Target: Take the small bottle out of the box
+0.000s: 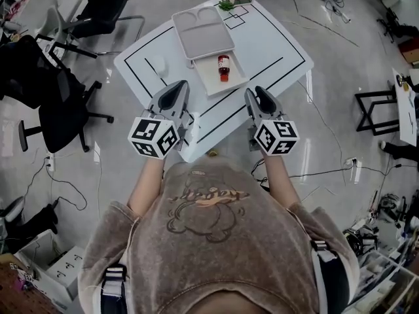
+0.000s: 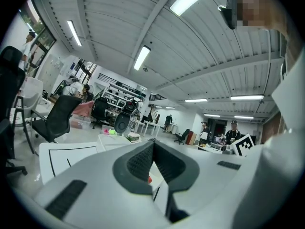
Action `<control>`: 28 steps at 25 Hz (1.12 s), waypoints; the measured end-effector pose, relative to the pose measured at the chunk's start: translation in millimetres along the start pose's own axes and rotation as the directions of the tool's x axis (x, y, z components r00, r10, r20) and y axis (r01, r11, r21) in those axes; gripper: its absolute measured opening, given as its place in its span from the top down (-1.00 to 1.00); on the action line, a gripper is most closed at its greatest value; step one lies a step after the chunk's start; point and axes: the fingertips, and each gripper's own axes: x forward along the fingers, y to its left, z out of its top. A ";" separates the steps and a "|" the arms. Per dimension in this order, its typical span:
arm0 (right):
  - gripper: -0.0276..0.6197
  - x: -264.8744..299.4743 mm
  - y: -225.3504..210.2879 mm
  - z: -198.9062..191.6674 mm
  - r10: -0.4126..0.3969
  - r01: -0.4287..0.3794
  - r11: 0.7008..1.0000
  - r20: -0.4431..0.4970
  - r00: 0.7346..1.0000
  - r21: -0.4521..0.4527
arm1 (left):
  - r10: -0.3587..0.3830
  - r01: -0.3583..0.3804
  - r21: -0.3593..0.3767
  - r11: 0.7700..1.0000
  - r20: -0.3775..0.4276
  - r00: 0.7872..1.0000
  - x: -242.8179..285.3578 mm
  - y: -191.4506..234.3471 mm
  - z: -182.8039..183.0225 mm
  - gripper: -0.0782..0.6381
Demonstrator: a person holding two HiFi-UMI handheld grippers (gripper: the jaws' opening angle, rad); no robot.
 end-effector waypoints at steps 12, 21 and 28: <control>-0.13 31.1 11.0 4.0 0.045 -0.046 0.998 -0.046 0.998 -0.037 | -0.006 0.006 -0.005 1.000 -0.005 1.000 -1.8 7.2 -1.3 0.76; -0.13 80.6 10.5 -7.7 0.078 -0.092 0.991 -0.143 0.987 -0.094 | -0.007 0.007 -0.001 1.000 -0.001 1.000 1.9 13.9 -0.6 0.76; -0.12 125.5 8.4 -32.6 0.081 -0.123 0.982 -0.268 0.960 -0.143 | -0.003 0.003 -0.005 1.000 -0.001 1.000 3.0 18.1 -1.7 0.76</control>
